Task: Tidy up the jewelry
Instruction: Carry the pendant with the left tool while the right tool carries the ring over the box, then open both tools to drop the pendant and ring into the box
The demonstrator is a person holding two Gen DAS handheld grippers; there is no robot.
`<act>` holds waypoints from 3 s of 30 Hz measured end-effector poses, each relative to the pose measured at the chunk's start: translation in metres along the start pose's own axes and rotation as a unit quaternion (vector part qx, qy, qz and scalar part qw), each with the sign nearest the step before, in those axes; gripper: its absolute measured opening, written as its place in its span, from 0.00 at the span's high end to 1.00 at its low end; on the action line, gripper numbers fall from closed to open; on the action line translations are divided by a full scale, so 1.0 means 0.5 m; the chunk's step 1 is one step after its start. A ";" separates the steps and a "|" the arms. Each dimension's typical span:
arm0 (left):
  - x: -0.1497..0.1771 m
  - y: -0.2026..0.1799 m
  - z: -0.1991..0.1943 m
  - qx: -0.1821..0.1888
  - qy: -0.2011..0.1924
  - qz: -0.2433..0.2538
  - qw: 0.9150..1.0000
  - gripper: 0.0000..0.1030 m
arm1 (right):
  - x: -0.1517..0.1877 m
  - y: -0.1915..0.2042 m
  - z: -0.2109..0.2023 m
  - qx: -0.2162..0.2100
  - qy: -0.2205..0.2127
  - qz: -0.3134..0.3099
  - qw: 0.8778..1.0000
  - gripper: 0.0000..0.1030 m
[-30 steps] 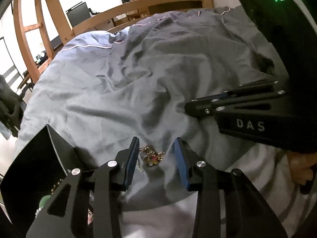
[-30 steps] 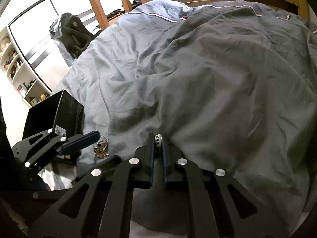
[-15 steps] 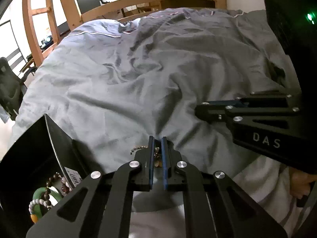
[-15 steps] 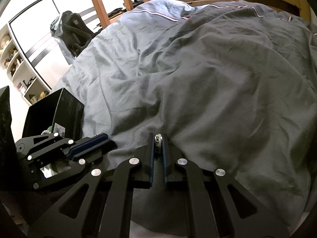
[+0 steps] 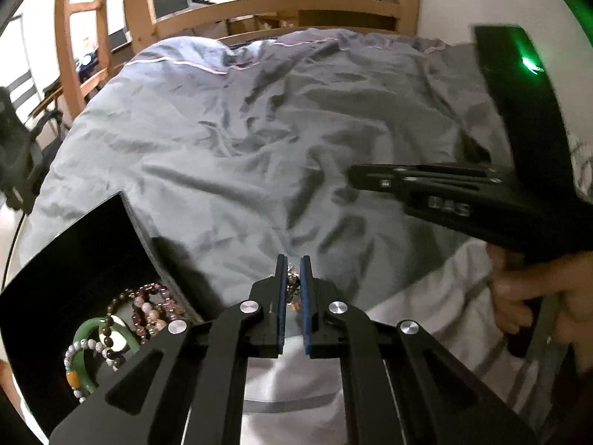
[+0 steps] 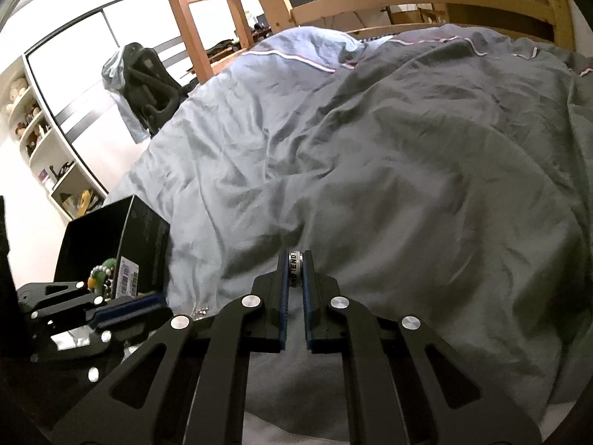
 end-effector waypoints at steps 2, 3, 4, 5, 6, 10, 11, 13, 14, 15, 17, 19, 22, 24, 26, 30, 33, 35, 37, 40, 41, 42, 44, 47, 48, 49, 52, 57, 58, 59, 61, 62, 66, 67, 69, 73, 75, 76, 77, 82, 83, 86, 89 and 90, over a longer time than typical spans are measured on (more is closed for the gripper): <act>0.009 -0.007 0.016 -0.006 0.011 0.012 1.000 0.94 | 0.004 0.004 0.004 0.001 0.006 -0.003 1.000 0.93; 0.014 -0.007 0.024 -0.007 0.017 0.015 1.000 0.94 | 0.005 0.007 0.005 0.001 0.007 -0.007 1.000 0.93; 0.014 -0.006 0.027 -0.007 0.019 0.014 1.000 0.94 | 0.007 0.010 0.004 0.000 0.007 -0.009 1.000 0.93; 0.014 -0.004 0.026 -0.007 0.018 0.013 1.000 0.94 | 0.007 0.012 0.004 0.000 0.006 -0.009 1.000 0.93; 0.010 -0.003 0.020 -0.006 0.014 0.012 1.000 0.94 | 0.006 0.011 0.003 0.000 0.005 -0.008 1.000 0.93; -0.005 0.002 -0.005 -0.004 -0.008 0.005 1.000 0.94 | 0.003 0.002 -0.001 0.000 -0.003 0.002 1.000 0.93; -0.011 0.005 -0.014 0.002 -0.015 0.000 1.000 0.94 | 0.000 0.001 -0.005 -0.001 -0.007 0.005 1.000 0.93; -0.027 0.015 -0.036 0.008 -0.033 -0.009 0.999 0.94 | -0.003 0.000 -0.009 -0.003 -0.012 0.006 1.000 0.93; -0.034 0.021 -0.046 0.006 -0.044 -0.012 0.999 0.94 | -0.004 0.001 -0.010 -0.003 -0.013 0.004 1.000 0.93; -0.037 0.025 -0.050 0.004 -0.048 -0.013 0.999 0.94 | -0.004 0.002 -0.009 -0.002 -0.013 0.004 1.000 0.93; -0.035 0.027 -0.044 0.008 -0.038 -0.012 0.999 0.94 | -0.002 0.002 -0.005 -0.001 -0.009 0.004 1.000 0.93; -0.032 0.020 -0.042 0.008 -0.038 -0.006 0.999 0.94 | -0.001 0.003 -0.003 -0.001 -0.008 0.004 1.000 0.93; -0.040 0.014 -0.054 0.014 -0.047 -0.005 0.999 0.94 | -0.001 0.003 -0.004 -0.002 -0.008 0.005 1.000 0.93; -0.047 0.015 -0.064 0.014 -0.053 -0.006 0.998 0.94 | -0.001 0.003 -0.002 -0.002 -0.010 0.006 1.000 0.93; -0.051 0.016 -0.074 0.012 -0.057 -0.010 0.998 0.94 | -0.004 0.006 -0.005 -0.006 -0.015 0.006 1.000 0.93; -0.058 0.025 -0.123 0.002 -0.078 -0.012 0.997 0.94 | -0.020 0.021 -0.024 -0.013 -0.036 -0.004 0.999 0.93; -0.054 0.047 -0.165 -0.012 -0.093 -0.020 0.995 0.94 | -0.034 0.044 -0.041 -0.016 -0.047 -0.019 0.999 0.93; -0.047 0.071 -0.194 -0.025 -0.101 -0.032 0.994 0.94 | -0.043 0.066 -0.056 -0.020 -0.054 -0.030 0.998 0.93; -0.043 0.096 -0.220 -0.037 -0.109 -0.044 0.992 0.94 | -0.051 0.092 -0.067 -0.027 -0.060 -0.043 0.997 0.93; -0.035 0.134 -0.257 -0.054 -0.121 -0.062 0.989 0.94 | -0.060 0.143 -0.088 -0.045 -0.071 -0.061 0.995 0.93; -0.032 0.148 -0.268 -0.058 -0.124 -0.069 0.988 0.94 | -0.062 0.164 -0.095 -0.051 -0.074 -0.069 0.994 0.93; -0.030 0.158 -0.275 -0.063 -0.126 -0.073 0.987 0.94 | -0.063 0.184 -0.102 -0.057 -0.077 -0.077 0.992 0.93; -0.022 0.187 -0.292 -0.072 -0.129 -0.087 0.985 0.94 | -0.062 0.219 -0.114 -0.068 -0.083 -0.088 0.990 0.93; -0.011 0.222 -0.309 -0.085 -0.132 -0.101 0.982 0.94 | -0.062 0.272 -0.133 -0.081 -0.091 -0.110 0.986 0.93; -0.007 0.230 -0.313 -0.088 -0.132 -0.104 0.982 0.94 | -0.062 0.293 -0.140 -0.088 -0.095 -0.117 0.985 0.93; -0.001 0.241 -0.318 -0.091 -0.131 -0.109 0.981 0.94 | -0.060 0.303 -0.145 -0.091 -0.097 -0.121 0.984 0.93; 0.015 0.265 -0.329 -0.100 -0.129 -0.118 0.979 0.94 | -0.057 0.341 -0.156 -0.104 -0.100 -0.134 0.981 0.93; 0.039 0.303 -0.337 -0.104 -0.124 -0.139 0.977 0.94 | -0.044 0.379 -0.150 -0.115 -0.091 -0.144 0.979 0.93; 0.043 0.310 -0.334 -0.100 -0.121 -0.146 0.977 0.94 | -0.041 0.383 -0.146 -0.115 -0.089 -0.145 0.979 0.93; 0.046 0.316 -0.330 -0.097 -0.118 -0.151 0.977 0.94 | -0.037 0.388 -0.141 -0.115 -0.085 -0.147 0.979 0.93; 0.054 0.326 -0.318 -0.097 -0.110 -0.153 0.977 0.94 | -0.028 0.394 -0.126 -0.110 -0.075 -0.153 0.979 0.93; 0.057 0.329 -0.313 -0.096 -0.105 -0.154 0.978 0.94 | -0.023 0.395 -0.117 -0.109 -0.068 -0.154 0.980 0.93; 0.078 0.339 -0.286 -0.082 -0.081 -0.166 0.979 0.94 | 0.002 0.400 -0.082 -0.107 -0.043 -0.156 0.981 0.93; 0.082 0.342 -0.278 -0.074 -0.073 -0.173 0.979 0.94 | 0.007 0.402 -0.077 -0.106 -0.038 -0.157 0.981 0.93; 0.087 0.341 -0.271 -0.066 -0.067 -0.178 0.979 0.94 | 0.020 0.407 -0.061 -0.107 -0.027 -0.161 0.981 0.93; 0.098 0.334 -0.255 -0.054 -0.051 -0.183 0.980 0.94 | 0.042 0.415 -0.037 -0.114 -0.008 -0.164 0.980 0.93; 0.100 0.335 -0.252 -0.054 -0.048 -0.186 0.980 0.94 | 0.048 0.416 -0.030 -0.113 -0.002 -0.163 0.980 0.93; 0.101 0.337 -0.251 -0.056 -0.048 -0.187 0.980 0.94 | 0.050 0.417 -0.027 -0.113 0.000 -0.164 0.980 0.92; 0.102 0.338 -0.251 -0.056 -0.048 -0.189 0.979 0.94 | 0.054 0.417 -0.024 -0.113 0.004 -0.164 0.980 0.92; 0.101 0.347 -0.262 -0.075 -0.061 -0.196 0.976 0.45 | 0.057 0.418 -0.023 -0.116 0.006 -0.163 0.980 0.68; 0.099 0.348 -0.271 -0.082 -0.071 -0.195 0.975 0.40 | 0.055 0.418 -0.027 -0.117 0.002 -0.162 0.980 0.59; 0.089 0.348 -0.292 -0.097 -0.097 -0.192 0.972 0.26 | 0.044 0.418 -0.046 -0.122 -0.020 -0.156 0.980 0.25; 0.084 0.350 -0.301 -0.107 -0.106 -0.190 0.970 0.17 | 0.030 0.413 -0.061 -0.110 -0.039 -0.151 0.982 0.08; 0.083 0.351 -0.304 -0.111 -0.109 -0.189 0.970 0.13 | 0.027 0.413 -0.064 -0.108 -0.042 -0.151 0.982 0.08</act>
Point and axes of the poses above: each gripper's, at about its wrist camera, not at the fingertips, and z roughly the way its jaws point, y to its left, x to its underside, the point moved 8 cm from there along z, roughly the way its jaws point, and after that the axes turned 5 degrees about x, right-handed, at the moved point
